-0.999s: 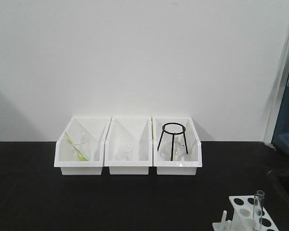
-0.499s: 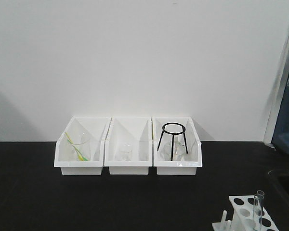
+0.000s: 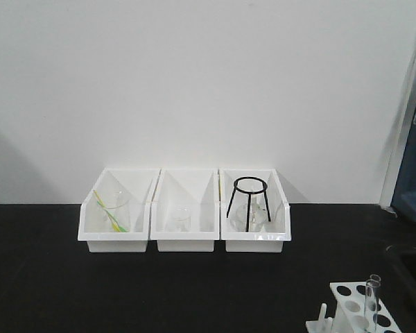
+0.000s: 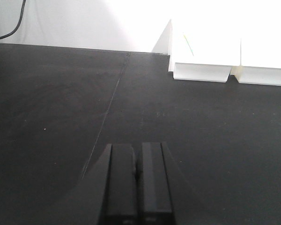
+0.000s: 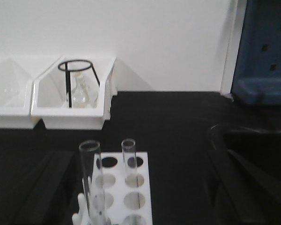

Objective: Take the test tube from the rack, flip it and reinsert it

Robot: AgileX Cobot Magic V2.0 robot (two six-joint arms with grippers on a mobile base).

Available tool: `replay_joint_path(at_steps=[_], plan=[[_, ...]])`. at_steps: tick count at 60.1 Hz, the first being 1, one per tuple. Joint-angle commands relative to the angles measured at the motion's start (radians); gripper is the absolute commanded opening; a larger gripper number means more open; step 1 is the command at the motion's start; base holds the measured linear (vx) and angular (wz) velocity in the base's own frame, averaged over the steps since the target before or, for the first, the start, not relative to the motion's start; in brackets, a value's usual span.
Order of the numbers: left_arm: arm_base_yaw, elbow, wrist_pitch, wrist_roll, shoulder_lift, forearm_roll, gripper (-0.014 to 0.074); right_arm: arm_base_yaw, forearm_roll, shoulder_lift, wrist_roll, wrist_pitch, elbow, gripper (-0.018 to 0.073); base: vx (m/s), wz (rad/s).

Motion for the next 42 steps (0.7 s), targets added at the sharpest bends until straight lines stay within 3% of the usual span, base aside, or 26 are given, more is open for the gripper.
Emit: replay_joint_path(at_steps=[1,7,13,28,42], plan=[[-0.007,0.002,-0.080,0.000,-0.011,-0.005,-0.0006,-0.004,-0.105,0.062,0.053,-0.203,-0.007,0.0540,0.00,0.00],[-0.007,0.002,-0.080,0.000,-0.011,-0.005,-0.0006,-0.004,-0.226,0.147,0.137,-0.282,-0.011,0.0517,0.00,0.00],[-0.007,0.002,-0.080,0.000,-0.011,-0.005,-0.0006,-0.004,-0.297,0.229,0.151,-0.393,-0.011,0.0517,0.00,0.00],[-0.007,0.002,-0.080,0.000,-0.011,-0.005,-0.0006,-0.005,-0.234,0.386,0.127,-0.551,-0.014,0.0517,0.00,0.00],[-0.007,0.002,-0.080,0.000,-0.011,-0.005,-0.0006,-0.005,-0.177,0.498,0.095,-0.618,-0.031,0.0517,0.00,0.00]])
